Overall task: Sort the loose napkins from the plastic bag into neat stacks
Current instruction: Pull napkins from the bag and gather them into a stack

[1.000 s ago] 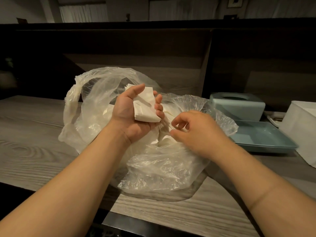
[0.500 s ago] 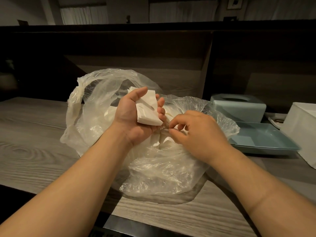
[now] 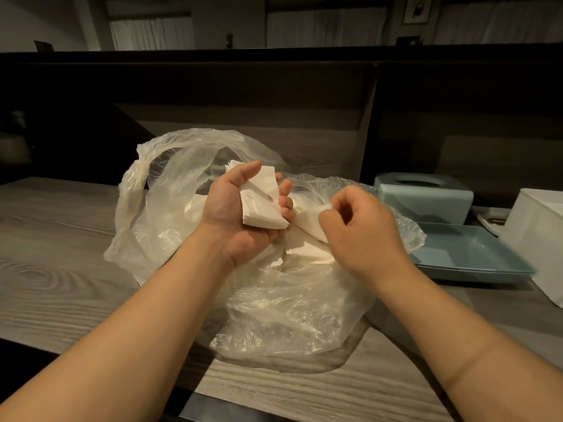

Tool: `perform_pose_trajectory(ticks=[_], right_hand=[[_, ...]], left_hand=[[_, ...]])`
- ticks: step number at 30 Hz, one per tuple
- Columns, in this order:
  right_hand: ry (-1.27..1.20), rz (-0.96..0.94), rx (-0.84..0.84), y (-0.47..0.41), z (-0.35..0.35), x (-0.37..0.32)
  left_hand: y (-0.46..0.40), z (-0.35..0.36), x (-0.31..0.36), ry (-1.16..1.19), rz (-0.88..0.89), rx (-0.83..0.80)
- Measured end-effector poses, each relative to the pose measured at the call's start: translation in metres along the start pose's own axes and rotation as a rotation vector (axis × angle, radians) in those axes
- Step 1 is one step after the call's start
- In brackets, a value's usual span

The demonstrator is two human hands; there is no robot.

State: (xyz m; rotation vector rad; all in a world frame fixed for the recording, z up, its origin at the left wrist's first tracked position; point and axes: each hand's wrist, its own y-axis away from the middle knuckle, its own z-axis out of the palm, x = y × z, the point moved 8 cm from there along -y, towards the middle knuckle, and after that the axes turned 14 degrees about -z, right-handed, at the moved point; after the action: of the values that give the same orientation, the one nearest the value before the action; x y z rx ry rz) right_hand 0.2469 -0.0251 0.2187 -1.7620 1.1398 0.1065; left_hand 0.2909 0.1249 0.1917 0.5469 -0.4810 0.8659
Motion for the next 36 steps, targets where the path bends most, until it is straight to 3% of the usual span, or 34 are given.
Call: perform_pose_trajectory(ticks=[2, 7, 9, 15, 36], right_hand=[[-0.060, 0.043, -0.018, -0.001, -0.001, 0.004], [0.136, -0.038, -0.415, 0.004, 0.017, -0.002], [0.212, -0.109, -0.493, 0.006, 0.020, -0.011], [0.253, -0.210, -0.454, 0.006, 0.020, -0.016], [0.090, -0.089, -0.470, 0.001, 0.022, 0.005]], left_hand=[[0.000, 0.000, 0.000, -0.007, 0.000, 0.001], [0.001, 0.001, -0.001, -0.008, 0.002, -0.001], [0.001, 0.001, 0.000, -0.010, -0.001, -0.007], [0.001, 0.001, 0.001, -0.016, 0.007, -0.016], [0.000, -0.001, 0.001, -0.022, 0.004, -0.005]])
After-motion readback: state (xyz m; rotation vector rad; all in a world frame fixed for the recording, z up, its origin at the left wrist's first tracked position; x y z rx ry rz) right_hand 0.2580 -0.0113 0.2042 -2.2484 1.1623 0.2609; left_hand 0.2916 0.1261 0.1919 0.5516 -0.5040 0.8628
